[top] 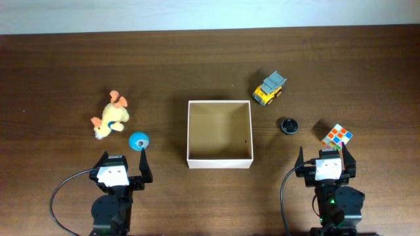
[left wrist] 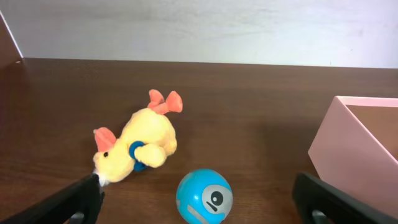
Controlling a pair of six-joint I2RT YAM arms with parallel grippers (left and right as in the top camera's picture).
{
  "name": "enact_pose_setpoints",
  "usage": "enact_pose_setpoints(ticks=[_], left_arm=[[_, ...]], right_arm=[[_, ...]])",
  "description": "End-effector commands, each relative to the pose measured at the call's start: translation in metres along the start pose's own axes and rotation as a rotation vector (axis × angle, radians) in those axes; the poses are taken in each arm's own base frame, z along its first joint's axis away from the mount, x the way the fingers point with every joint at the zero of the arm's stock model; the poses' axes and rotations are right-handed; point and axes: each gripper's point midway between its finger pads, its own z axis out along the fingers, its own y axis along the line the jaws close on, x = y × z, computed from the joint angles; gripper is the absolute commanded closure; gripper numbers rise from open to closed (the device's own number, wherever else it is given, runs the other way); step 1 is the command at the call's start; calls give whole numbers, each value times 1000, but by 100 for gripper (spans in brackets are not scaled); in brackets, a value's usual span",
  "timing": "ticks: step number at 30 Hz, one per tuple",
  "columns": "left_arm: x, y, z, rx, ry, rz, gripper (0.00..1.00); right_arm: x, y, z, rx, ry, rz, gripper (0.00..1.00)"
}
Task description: Pack container
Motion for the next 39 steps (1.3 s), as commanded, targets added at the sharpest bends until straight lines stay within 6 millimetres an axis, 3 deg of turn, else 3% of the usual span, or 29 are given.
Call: enact_pose_setpoints(ticks=[1,26,32,35,39], left_arm=[[1,0,0,3,-1,18,1],[1,0,0,3,-1,18,1],[1,0,0,3,-1,18,1],[1,0,0,3,-1,18,1],[1,0,0,3,-1,18,1]], right_arm=[[5,-3,1,22,14,1,1],[3,-3,1,18,7,23,1],[-12,-3,-1,-2,-40,433,1],[-30,9,-8,-103,-52,435,1],[-62,0,-29,-121,-36,436,1]])
